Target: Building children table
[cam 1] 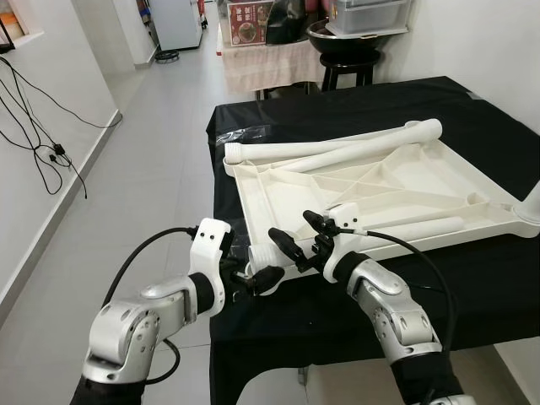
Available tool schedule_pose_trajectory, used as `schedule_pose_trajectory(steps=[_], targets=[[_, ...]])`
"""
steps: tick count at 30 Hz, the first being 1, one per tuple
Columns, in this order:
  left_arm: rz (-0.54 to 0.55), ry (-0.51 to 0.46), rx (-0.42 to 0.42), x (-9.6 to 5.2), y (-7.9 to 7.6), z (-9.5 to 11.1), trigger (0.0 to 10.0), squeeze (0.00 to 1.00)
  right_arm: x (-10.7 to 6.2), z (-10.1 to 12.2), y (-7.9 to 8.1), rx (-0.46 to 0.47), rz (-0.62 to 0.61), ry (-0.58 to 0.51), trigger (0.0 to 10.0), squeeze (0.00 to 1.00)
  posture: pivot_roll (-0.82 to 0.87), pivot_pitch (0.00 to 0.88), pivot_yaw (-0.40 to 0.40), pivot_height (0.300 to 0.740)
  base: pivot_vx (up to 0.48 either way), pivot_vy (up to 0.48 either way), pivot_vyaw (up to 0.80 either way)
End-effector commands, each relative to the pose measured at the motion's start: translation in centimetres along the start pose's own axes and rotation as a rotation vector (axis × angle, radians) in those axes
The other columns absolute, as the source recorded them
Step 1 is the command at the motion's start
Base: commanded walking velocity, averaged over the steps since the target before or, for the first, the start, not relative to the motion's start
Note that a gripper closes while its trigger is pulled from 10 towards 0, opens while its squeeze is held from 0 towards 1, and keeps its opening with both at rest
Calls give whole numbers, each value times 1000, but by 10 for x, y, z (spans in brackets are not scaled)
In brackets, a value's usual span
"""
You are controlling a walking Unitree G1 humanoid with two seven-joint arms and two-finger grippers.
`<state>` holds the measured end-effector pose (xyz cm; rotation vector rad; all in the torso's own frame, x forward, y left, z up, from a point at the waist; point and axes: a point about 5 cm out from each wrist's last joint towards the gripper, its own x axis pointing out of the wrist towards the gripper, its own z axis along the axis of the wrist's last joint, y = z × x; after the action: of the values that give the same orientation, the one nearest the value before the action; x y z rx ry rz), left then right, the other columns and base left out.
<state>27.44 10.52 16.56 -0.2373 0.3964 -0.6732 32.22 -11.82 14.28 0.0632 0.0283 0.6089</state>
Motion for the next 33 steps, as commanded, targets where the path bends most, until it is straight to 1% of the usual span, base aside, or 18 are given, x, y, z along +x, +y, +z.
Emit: schedule_pose_trajectory(steps=[1, 2, 3, 4, 5, 7, 9, 12, 14, 17, 18, 27, 32, 33], targets=[[-26, 15, -13, 6, 0, -2, 10000, 0, 0, -3, 3, 12, 8, 14, 10000, 0, -114, 50, 52, 740, 0, 0, 0], [-26, 15, -13, 6, 0, -2, 10000, 0, 0, -3, 3, 12, 8, 14, 10000, 0, -114, 50, 52, 740, 0, 0, 0], [-57, 25, -21, 10, 0, -3, 10000, 0, 0, -3, 3, 10, 7, 13, 10000, 0, -121, 51, 51, 740, 0, 0, 0], [-57, 25, -21, 10, 0, -3, 10000, 0, 0, -3, 3, 10, 7, 13, 10000, 0, -121, 51, 51, 740, 0, 0, 0], [-130, 51, -42, 18, 0, -6, 10000, 0, -1, -2, 3, 9, 7, 12, 10000, 0, -127, 53, 52, 740, 0, 0, 0], [-166, 76, -51, 23, 3, -9, 10000, 0, -1, -2, 4, 9, 7, 12, 10000, 0, -130, 54, 53, 740, 0, 0, 0], [-171, 84, -52, 24, 4, -10, 10000, 0, -1, -2, 4, 8, 7, 12, 10000, 0, -130, 54, 53, 740, 0, 0, 0], [-172, 89, -44, 29, 14, -10, 10000, 0, -2, -2, 4, 9, 6, 10, 10000, 0, -152, 61, 57, 740, 0, 0, 0], [-172, 89, -44, 29, 14, -10, 10000, 0, -2, -2, 4, 9, 6, 10, 10000, 0, -152, 61, 57, 740, 0, 0, 0], [-182, 77, -67, 35, 24, -7, 10000, 0, -3, -2, 5, 8, 6, 10, 10000, 0, -169, 62, 61, 740, 0, 0, 0], [-196, 73, -77, 38, 25, -7, 0, 0, -3, -2, 5, 6, 6, 10, 10000, 0, -175, 64, 66, 740, 0, 0, 0], [-254, 53, -97, 46, 26, -7, 0, 0, -3, -2, 5, 0, 3, 11, 10000, 0, -184, 58, 68, 740, 0, 0, 0], [-256, 53, -97, 45, 28, -9, 0, 0, -2, -1, 5, -3, 0, 7, 10000, 0, -179, 48, 67, 740, 0, 0, 0], [-243, 44, -100, 42, 31, -10, 0, 0, -1, 4, 0, 13, -28, -22, 10000, 0, -174, 41, 67, 740, 0, 0, 0]])
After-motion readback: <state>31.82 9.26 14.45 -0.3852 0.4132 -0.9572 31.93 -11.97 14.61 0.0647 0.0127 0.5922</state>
